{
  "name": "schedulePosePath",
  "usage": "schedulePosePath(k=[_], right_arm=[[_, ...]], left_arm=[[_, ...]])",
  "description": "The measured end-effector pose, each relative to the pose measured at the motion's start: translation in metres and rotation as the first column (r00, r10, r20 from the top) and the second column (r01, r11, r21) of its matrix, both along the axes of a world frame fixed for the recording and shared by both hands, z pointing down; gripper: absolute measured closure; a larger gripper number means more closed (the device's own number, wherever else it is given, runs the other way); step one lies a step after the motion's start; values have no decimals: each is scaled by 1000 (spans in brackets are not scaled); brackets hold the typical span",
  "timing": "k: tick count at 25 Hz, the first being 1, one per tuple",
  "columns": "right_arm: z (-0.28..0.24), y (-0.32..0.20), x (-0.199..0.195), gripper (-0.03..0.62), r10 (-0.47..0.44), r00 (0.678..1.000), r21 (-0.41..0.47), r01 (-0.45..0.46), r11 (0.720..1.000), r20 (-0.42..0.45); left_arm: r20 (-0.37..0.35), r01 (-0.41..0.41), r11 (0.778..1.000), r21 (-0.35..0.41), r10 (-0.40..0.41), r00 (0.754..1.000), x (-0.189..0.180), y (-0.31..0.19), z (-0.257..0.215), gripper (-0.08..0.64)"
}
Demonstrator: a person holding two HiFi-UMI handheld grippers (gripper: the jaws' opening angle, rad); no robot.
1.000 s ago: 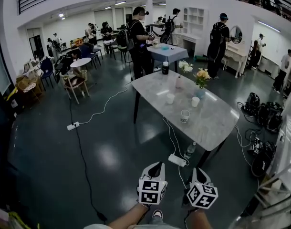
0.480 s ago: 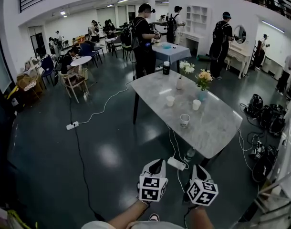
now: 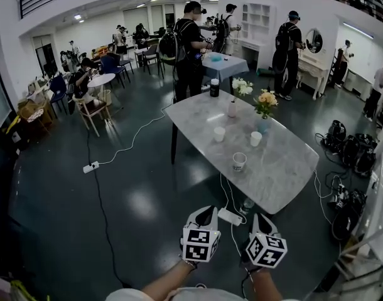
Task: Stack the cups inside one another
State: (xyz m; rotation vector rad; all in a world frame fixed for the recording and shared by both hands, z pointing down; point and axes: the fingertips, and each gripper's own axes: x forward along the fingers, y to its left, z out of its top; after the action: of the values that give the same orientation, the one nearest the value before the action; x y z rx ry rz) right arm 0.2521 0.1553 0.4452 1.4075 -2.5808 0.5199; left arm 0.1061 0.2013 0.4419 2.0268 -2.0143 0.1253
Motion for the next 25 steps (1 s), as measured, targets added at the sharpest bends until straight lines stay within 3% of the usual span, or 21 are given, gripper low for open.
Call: schedulePosePath(k=[14, 25], right_arm=[[22, -37, 7, 584, 50, 999, -46, -51, 998, -19], [25, -134, -30, 584, 114, 993, -39, -115, 993, -20]], left_arm=[[-21, -38, 998, -45, 37, 999, -6, -42, 22, 565], [-28, -100, 994, -32, 99, 995, -47, -153, 23, 565]])
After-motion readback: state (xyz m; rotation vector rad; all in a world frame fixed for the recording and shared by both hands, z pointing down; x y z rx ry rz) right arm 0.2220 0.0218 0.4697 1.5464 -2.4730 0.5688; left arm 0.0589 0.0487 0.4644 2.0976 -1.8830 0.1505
